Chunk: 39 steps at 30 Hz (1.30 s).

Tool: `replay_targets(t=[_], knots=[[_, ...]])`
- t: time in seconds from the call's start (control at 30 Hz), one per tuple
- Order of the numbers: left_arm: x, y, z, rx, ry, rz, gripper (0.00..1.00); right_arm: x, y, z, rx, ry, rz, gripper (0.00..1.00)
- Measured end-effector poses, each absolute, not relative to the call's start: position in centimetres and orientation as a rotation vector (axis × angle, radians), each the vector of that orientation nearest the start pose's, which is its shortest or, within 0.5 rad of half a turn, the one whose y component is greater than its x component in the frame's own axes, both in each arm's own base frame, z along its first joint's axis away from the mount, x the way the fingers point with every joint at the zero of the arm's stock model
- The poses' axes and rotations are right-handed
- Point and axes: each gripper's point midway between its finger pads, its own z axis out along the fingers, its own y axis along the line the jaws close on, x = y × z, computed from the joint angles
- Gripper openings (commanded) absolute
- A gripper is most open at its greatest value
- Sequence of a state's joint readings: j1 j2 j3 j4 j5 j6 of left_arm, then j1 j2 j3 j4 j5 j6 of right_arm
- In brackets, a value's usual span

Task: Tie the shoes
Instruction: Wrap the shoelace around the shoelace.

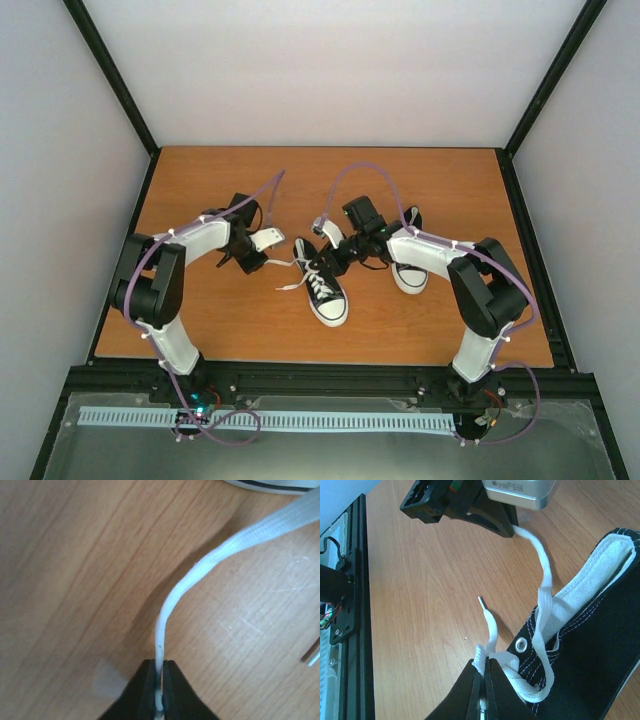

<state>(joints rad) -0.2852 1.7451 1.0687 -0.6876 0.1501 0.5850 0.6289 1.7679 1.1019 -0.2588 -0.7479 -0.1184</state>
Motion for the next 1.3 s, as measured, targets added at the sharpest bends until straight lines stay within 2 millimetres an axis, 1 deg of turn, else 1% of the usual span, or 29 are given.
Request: replay_targets(t=[0.1,0.17,0.23,0.33,0.37,0.43,0.47,0.53,0.6,0.63,0.7,0.73,0.8,0.87,0.97,1.03,1.17,1.2,1.3], knots=[[31.6,-12.3,2.6,1.282,2.610,-0.203,0.01,27.2,34.2,10.7,-1.210,2.179,1.143,0.03],[30.8,-12.7,3.4,1.306,2.583,-0.250,0.01,27.1,34.1,10.6,-1.213,2.181,1.143,0.03],[29.8,-13.4,5.5,1.329,2.517,-0.317,0.01,27.0,34.1,10.5,-1.214,2.182,1.143,0.03],[28.2,-15.1,10.3,1.360,2.345,-0.439,0.01,27.0,34.1,10.6,-1.213,2.179,1.144,0.03],[27.3,-15.7,12.1,1.376,2.277,-0.489,0.01,27.1,34.1,10.6,-1.212,2.178,1.144,0.03],[25.0,-16.9,15.0,1.412,2.162,-0.588,0.01,27.1,34.2,10.6,-1.211,2.177,1.144,0.03],[23.7,-17.5,16.1,1.430,2.113,-0.636,0.01,27.1,34.2,10.6,-1.209,2.178,1.145,0.03],[21.2,-18.6,17.3,1.473,2.043,-0.721,0.01,27.1,34.2,10.7,-1.208,2.177,1.148,0.03],[18.9,-20.2,17.5,1.540,1.992,-0.807,0.01,27.0,34.2,10.8,-1.209,2.175,1.154,0.03],[18.1,-20.8,17.4,1.563,1.979,-0.841,0.01,26.9,34.2,10.9,-1.208,2.177,1.157,0.03],[16.8,-22.1,17.1,1.592,1.978,-0.925,0.01,26.8,34.2,10.9,-1.208,2.180,1.161,0.03],[16.6,-22.5,16.9,1.593,1.987,-0.958,0.01,26.8,34.1,10.9,-1.209,2.182,1.163,0.03],[16.8,-23.2,16.2,1.572,2.024,-1.025,0.01,26.7,34.1,11.0,-1.211,2.185,1.167,0.03],[17.3,-23.8,15.1,1.556,2.070,-1.072,0.01,26.5,34.0,11.0,-1.213,2.187,1.170,0.03],[18.0,-25.0,14.0,1.541,2.094,-1.090,0.01,26.5,34.0,11.0,-1.212,2.191,1.171,0.03],[18.0,-26.1,13.9,1.560,2.062,-1.094,0.01,26.6,34.1,11.1,-1.212,2.190,1.171,0.03],[17.8,-29.0,13.8,1.612,1.964,-1.095,0.01,26.7,34.2,11.4,-1.212,2.182,1.171,0.03],[18.3,-29.9,13.9,1.605,1.934,-1.088,0.02,26.8,34.2,11.5,-1.210,2.180,1.171,0.03],[18.2,-31.7,13.8,1.617,1.886,-1.088,0.07,26.8,34.3,11.6,-1.206,2.182,1.172,0.03]])
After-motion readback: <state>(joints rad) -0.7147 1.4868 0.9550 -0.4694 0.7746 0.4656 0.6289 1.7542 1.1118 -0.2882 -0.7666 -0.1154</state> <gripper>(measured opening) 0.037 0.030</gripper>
